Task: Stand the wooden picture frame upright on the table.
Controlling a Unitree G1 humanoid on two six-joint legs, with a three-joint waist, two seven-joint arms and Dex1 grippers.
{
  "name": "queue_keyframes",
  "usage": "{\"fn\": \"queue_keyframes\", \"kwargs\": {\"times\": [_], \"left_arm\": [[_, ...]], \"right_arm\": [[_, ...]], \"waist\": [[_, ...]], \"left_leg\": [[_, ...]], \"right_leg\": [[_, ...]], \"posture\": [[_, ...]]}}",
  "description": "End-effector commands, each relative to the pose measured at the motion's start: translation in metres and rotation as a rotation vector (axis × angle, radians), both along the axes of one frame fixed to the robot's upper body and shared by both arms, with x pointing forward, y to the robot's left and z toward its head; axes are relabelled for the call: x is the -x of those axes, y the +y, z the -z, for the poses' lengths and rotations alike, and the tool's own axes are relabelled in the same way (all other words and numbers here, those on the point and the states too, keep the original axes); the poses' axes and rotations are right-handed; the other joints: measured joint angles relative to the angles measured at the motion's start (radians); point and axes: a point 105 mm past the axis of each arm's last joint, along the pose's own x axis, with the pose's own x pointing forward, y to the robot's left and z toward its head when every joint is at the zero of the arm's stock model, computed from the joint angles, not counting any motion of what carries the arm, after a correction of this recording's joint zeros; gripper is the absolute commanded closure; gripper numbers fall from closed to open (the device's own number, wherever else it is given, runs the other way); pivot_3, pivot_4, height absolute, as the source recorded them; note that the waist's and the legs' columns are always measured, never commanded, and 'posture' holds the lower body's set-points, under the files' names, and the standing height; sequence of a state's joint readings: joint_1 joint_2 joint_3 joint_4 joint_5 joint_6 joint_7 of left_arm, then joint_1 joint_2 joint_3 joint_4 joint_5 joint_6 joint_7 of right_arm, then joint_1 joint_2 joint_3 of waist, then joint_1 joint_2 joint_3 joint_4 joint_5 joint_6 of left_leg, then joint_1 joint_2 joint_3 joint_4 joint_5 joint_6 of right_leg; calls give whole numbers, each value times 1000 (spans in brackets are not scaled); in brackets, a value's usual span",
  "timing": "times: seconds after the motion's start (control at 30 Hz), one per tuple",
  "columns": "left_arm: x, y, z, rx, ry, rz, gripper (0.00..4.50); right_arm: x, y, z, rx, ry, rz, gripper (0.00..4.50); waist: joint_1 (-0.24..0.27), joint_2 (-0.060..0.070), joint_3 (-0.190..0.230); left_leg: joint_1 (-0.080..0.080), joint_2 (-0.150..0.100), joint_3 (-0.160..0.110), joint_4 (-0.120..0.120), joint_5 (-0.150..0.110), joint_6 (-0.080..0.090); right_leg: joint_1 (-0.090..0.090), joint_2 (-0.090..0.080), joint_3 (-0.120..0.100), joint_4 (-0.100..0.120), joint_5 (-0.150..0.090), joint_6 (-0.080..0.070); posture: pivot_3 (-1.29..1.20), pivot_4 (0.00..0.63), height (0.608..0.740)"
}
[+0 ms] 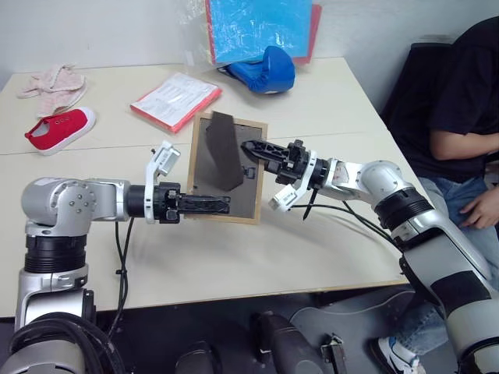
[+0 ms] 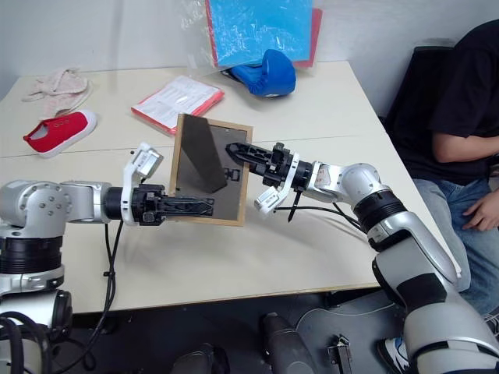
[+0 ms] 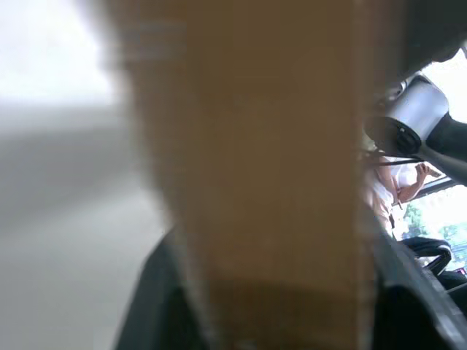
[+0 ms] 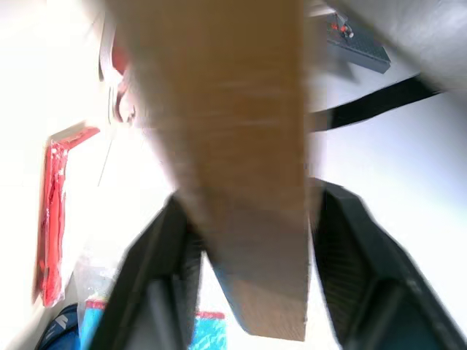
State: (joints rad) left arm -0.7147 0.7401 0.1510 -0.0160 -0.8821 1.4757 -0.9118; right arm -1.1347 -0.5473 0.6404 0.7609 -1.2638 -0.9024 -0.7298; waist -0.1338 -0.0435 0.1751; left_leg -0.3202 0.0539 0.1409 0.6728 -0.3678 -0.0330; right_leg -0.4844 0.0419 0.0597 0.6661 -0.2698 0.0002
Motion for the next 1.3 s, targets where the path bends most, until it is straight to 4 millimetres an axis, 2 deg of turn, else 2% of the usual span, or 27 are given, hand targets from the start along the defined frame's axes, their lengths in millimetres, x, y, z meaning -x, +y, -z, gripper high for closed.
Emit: {"fn": "queue_keyframes", "kwargs": {"times": [0.03,0.13,0.17,0.2,0.3,0.37,0.4,0.43,0.5,0.53,0.67,0.8,0.87,1.0,1.13,1.3], "left_arm": [[7,30,-24,-38,-110,-84,1132],[25,58,-40,-91,-207,-143,192],[30,61,-44,-95,-227,-144,0],[40,66,-52,-99,-272,-146,0],[65,72,-55,-183,-400,-133,0],[74,75,-45,-255,-423,-133,0],[74,76,-43,-259,-436,-147,0],[74,76,-42,-248,-452,-168,0],[70,76,-42,-237,-474,-190,0],[69,76,-42,-237,-479,-193,0],[62,75,-40,-240,-502,-215,0],[56,73,-40,-237,-520,-217,0],[54,71,-41,-227,-529,-209,0],[54,67,-44,-210,-552,-182,0],[57,65,-46,-193,-548,-154,0],[57,64,-45,-201,-545,-123,0]], "right_arm": [[4,0,-20,-18,-26,-48,3259],[4,-2,-22,-15,27,-49,3259],[4,-3,-23,-21,44,-49,3259],[2,-4,-19,-20,134,-40,3259],[-11,-8,2,-59,486,16,3259],[-23,-6,8,-194,845,72,3259],[-28,-6,6,-312,1144,39,3259],[-22,-4,4,-388,1453,-82,3259],[-5,2,-5,-367,1664,-251,3259],[-2,1,-8,-357,1684,-269,3259],[1,3,6,-368,2019,-280,3259],[6,4,38,-328,2197,-179,3259],[5,5,50,-331,2206,-121,3259],[10,4,66,-293,2225,-68,3259],[18,1,73,-259,2250,-65,3259],[29,-12,67,-191,2226,-15,1619]], "waist": [[-11,0,0],[-25,0,0],[-25,0,0],[-25,0,0],[-36,-5,-1],[-32,-6,-1],[-28,-6,-1],[-16,-6,0],[3,-3,1],[10,-2,2],[26,-3,1],[31,-3,1],[34,-3,1],[26,-3,1],[24,-3,1],[26,-3,1]], "left_leg": [[0,0,0,-1,0,0],[2,-1,0,-7,2,-2],[2,-1,0,-8,2,-2],[2,-1,-1,-8,2,-2],[5,-1,0,-9,2,-2],[7,0,-3,-10,2,-2],[9,1,-5,-9,2,-2],[8,1,-6,-8,2,-2],[3,2,-7,0,2,-2],[0,2,-8,4,2,-2],[0,2,-10,5,1,-2],[0,2,-10,3,0,-2],[-1,2,-10,2,0,-2],[-4,2,-8,2,0,-1],[-3,2,-9,2,0,-1],[-4,2,-9,2,0,-1]], "right_leg": [[0,0,0,0,0,0],[0,0,1,0,-1,-1],[-1,0,1,-1,-1,-2],[-1,0,0,-1,-1,-2],[1,0,0,-3,-1,-2],[5,1,-1,-4,-1,-2],[8,1,-4,-4,-1,-2],[8,1,-4,-4,-1,-2],[5,0,-5,1,-1,-2],[3,0,-5,3,-1,-2],[3,0,-7,5,-2,-4],[3,0,-7,2,-2,-4],[3,0,-7,1,-2,-4],[0,0,-6,0,-1,-2],[1,0,-7,0,-1,-3],[1,0,-7,-1,-1,-2]], "posture": [[0,150,740],[0,150,740],[0,150,740],[0,150,740],[0,150,740],[0,150,740],[0,150,740],[0,150,740],[0,150,740],[0,150,740],[0,150,740],[0,150,740],[0,150,740],[0,150,740],[0,150,740],[0,150,740]]}}
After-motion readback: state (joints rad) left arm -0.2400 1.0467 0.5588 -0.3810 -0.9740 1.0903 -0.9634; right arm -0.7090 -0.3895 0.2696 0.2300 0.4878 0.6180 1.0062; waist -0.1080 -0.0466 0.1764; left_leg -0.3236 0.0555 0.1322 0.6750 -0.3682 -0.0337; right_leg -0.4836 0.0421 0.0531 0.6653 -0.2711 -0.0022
